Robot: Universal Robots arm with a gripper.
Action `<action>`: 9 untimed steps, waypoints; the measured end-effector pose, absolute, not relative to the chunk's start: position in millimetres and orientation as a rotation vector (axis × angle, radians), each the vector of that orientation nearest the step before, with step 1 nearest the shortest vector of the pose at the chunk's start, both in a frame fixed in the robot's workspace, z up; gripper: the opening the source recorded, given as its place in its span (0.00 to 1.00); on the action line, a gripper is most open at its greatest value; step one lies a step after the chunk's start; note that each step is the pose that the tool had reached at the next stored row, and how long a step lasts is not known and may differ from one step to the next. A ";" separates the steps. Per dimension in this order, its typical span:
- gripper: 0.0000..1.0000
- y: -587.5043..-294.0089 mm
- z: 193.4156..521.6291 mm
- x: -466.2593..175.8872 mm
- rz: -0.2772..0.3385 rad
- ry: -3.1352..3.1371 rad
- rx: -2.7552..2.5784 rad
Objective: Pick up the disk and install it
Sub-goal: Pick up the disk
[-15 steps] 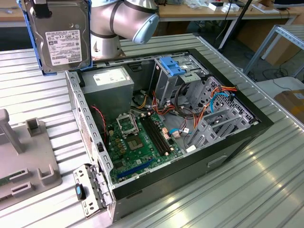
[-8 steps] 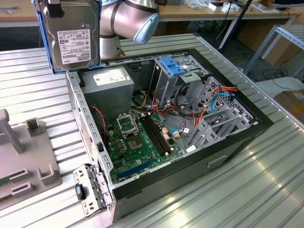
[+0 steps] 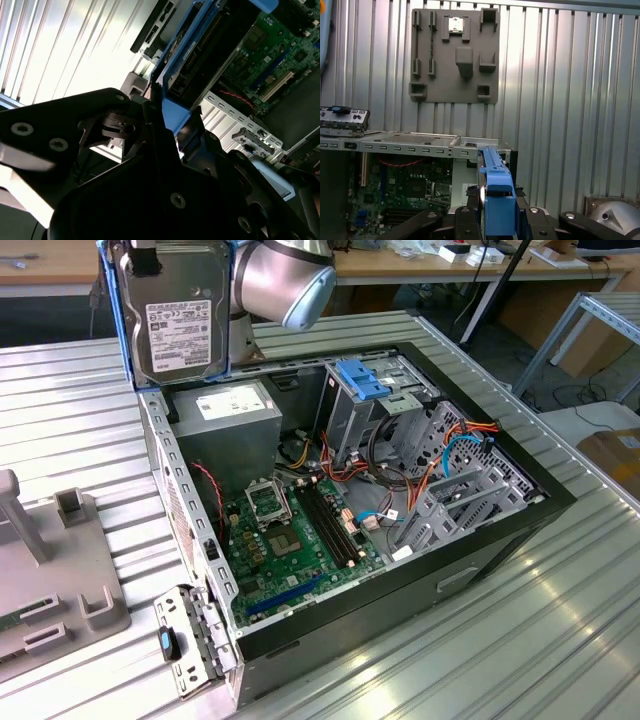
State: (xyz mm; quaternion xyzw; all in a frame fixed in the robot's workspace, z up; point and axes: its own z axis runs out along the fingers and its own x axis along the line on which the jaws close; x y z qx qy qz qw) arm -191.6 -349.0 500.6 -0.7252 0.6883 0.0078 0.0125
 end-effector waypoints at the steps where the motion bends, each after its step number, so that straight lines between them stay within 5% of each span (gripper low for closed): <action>1: 0.36 -349.0 500.7 -185.1 0.024 2.146 -2.260; 9: 0.36 -349.0 500.7 -152.7 0.024 2.145 -2.260</action>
